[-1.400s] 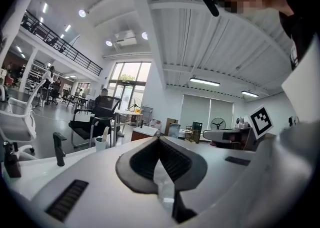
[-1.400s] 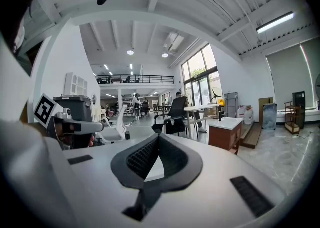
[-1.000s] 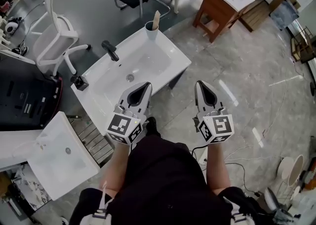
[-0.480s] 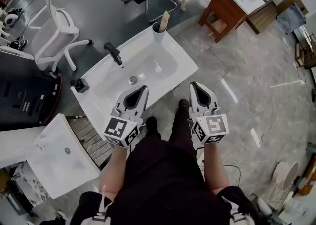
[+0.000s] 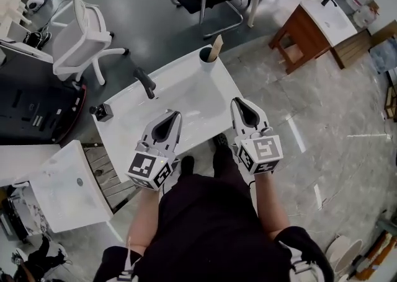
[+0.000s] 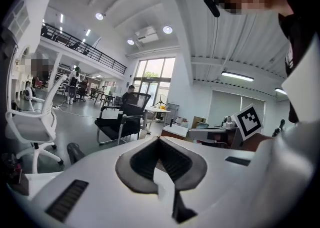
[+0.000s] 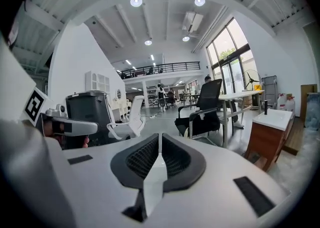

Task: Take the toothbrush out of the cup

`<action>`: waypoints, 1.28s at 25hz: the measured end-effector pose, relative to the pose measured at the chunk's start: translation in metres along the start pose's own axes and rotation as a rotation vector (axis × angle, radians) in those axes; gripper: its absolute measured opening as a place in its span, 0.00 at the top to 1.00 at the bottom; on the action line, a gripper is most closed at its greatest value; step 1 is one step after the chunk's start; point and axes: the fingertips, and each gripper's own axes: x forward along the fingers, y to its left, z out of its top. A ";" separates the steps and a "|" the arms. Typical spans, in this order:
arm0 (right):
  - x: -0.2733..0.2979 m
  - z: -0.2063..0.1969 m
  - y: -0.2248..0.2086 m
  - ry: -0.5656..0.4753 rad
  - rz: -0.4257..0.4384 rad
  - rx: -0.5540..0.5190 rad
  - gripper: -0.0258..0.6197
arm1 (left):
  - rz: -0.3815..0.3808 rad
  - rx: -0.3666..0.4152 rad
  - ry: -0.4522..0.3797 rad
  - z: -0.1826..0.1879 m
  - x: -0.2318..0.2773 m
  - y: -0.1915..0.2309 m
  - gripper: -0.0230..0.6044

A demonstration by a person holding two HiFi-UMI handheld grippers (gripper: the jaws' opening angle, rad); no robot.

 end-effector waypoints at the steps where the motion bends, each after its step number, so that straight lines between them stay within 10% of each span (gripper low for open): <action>1: 0.008 0.005 -0.008 -0.001 0.020 -0.004 0.91 | 0.010 -0.002 -0.002 0.004 0.009 -0.002 0.94; 17: 0.117 -0.012 -0.083 0.095 0.287 0.003 0.91 | 0.194 -0.060 -0.028 0.005 0.112 -0.030 0.94; 32: 0.195 -0.054 -0.108 0.217 0.322 0.005 0.79 | 0.309 -0.095 0.025 0.000 0.130 -0.019 0.94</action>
